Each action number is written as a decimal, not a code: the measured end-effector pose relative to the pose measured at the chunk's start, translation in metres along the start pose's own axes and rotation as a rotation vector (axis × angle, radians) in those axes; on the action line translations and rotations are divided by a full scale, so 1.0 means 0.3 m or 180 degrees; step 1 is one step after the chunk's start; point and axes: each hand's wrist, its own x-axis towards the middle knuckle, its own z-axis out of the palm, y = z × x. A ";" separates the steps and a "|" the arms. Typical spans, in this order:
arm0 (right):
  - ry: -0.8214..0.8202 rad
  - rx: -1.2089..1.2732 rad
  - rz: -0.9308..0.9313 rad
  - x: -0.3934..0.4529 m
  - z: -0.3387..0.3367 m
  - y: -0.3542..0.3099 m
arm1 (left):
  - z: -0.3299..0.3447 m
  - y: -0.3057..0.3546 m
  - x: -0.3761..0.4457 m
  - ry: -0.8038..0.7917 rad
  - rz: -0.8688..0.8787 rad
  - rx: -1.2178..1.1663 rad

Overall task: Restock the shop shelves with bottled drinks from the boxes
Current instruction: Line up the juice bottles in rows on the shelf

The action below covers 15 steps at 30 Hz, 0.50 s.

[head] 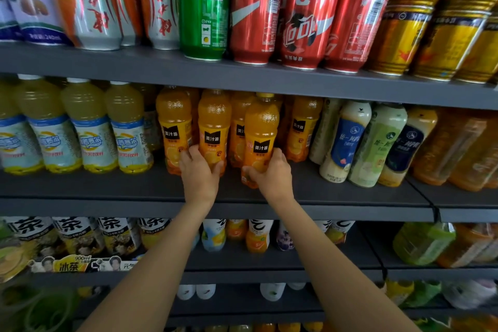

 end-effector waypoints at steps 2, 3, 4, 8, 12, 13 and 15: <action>-0.0008 -0.0005 -0.0072 -0.015 0.013 -0.011 | 0.002 -0.002 0.000 0.0007 0.0002 -0.0006; -0.0022 -0.0023 -0.0083 -0.018 0.019 -0.020 | 0.003 -0.004 0.000 0.0003 0.0006 -0.0010; -0.0038 -0.0046 -0.0077 -0.019 0.026 -0.030 | 0.004 -0.005 -0.001 -0.0005 0.0017 -0.0016; 0.0029 -0.0169 0.0032 -0.018 0.057 -0.067 | 0.002 -0.006 0.000 -0.0039 0.0027 -0.0045; 0.0013 -0.0212 0.0104 -0.006 0.073 -0.093 | -0.001 -0.008 0.004 -0.0059 0.0036 -0.0061; 0.0007 -0.0214 0.0127 -0.002 0.075 -0.098 | -0.001 -0.009 0.004 -0.0061 0.0031 -0.0062; 0.0011 -0.0219 0.0154 0.002 0.081 -0.102 | -0.002 -0.011 0.004 -0.0054 0.0021 -0.0061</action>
